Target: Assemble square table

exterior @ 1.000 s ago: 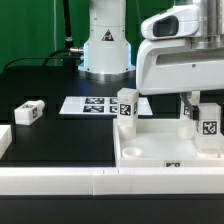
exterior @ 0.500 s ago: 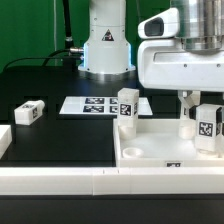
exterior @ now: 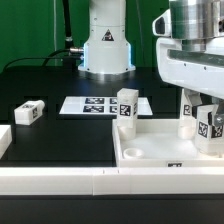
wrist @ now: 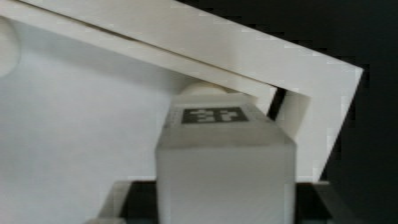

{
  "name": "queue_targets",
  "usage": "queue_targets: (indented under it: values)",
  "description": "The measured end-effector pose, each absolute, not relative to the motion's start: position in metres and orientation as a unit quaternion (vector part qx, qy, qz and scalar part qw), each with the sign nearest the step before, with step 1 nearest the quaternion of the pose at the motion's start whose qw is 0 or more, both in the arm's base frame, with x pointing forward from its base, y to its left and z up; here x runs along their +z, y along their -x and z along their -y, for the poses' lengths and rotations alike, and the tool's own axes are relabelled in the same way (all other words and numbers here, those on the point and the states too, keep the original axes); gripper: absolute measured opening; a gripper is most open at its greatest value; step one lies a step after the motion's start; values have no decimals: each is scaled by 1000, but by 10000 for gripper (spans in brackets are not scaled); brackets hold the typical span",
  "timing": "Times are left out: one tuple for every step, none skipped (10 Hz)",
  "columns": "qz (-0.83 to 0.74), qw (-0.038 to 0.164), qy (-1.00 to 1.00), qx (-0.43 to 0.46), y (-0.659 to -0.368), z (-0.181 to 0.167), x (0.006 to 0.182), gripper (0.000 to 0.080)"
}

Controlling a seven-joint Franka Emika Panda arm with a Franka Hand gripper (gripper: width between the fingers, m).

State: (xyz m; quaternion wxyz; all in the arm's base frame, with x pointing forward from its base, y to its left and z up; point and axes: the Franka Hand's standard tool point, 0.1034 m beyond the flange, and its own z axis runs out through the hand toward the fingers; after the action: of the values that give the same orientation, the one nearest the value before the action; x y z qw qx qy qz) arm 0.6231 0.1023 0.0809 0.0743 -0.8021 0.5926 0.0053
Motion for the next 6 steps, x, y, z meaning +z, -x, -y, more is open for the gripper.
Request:
queue_targets:
  values:
    - [-596,74,799,6,-623,-103,81,288]
    - [-584,74,808,4,-623,-103,81,288]
    - [-557,74,827,3,-623,-104,82,456]
    - [-540,74,838,3,-623,-107,83,602]
    - [-507,75,858,0,-623,-109,84,635]
    - [-469,74,880,-3,-623,-108,83,635]
